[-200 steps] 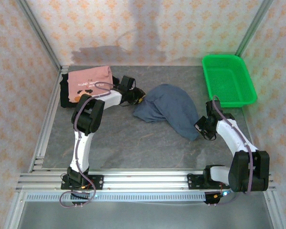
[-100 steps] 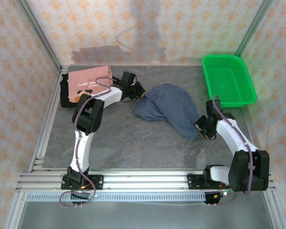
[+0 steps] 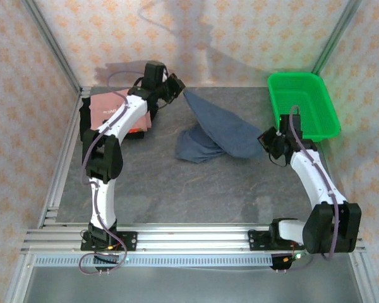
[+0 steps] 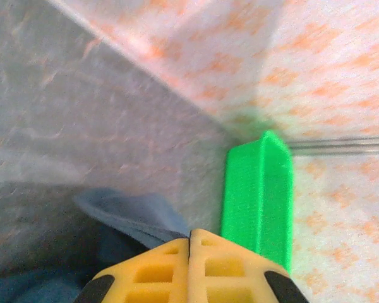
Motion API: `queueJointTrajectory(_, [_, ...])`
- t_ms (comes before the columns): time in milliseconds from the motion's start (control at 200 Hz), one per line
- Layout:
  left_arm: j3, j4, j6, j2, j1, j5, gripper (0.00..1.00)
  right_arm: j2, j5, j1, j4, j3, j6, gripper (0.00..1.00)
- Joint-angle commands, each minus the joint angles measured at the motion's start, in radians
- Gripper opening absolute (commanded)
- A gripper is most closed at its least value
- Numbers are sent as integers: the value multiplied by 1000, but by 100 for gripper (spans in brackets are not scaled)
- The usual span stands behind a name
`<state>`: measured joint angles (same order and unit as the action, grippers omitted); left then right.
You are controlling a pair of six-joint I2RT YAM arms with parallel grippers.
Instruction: Fold and stack the t-shirts
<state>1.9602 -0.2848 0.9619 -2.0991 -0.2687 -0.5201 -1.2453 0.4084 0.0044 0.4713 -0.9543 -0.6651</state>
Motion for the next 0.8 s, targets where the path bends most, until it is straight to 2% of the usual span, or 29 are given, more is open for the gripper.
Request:
queueJointTrajectory(0, [251, -79, -38, -40, 6, -20, 0, -63, 53, -4, -223, -133, -115, 0])
queueJointTrajectory(105, [440, -70, -28, -78, 10, -18, 0, -137, 73, -4, -356, -274, -207, 0])
queueJointTrajectory(260, [452, 42, 31, -20, 61, 12, 0, -241, 79, -4, -520, -484, -323, 0])
queueJointTrajectory(445, [457, 57, 1, 88, 166, 13, 0, -323, 99, -4, -737, -628, -451, 0])
queueJointTrajectory(796, [500, 57, -31, 285, 374, 3, 0, -466, 197, -9, -830, -977, -594, 0])
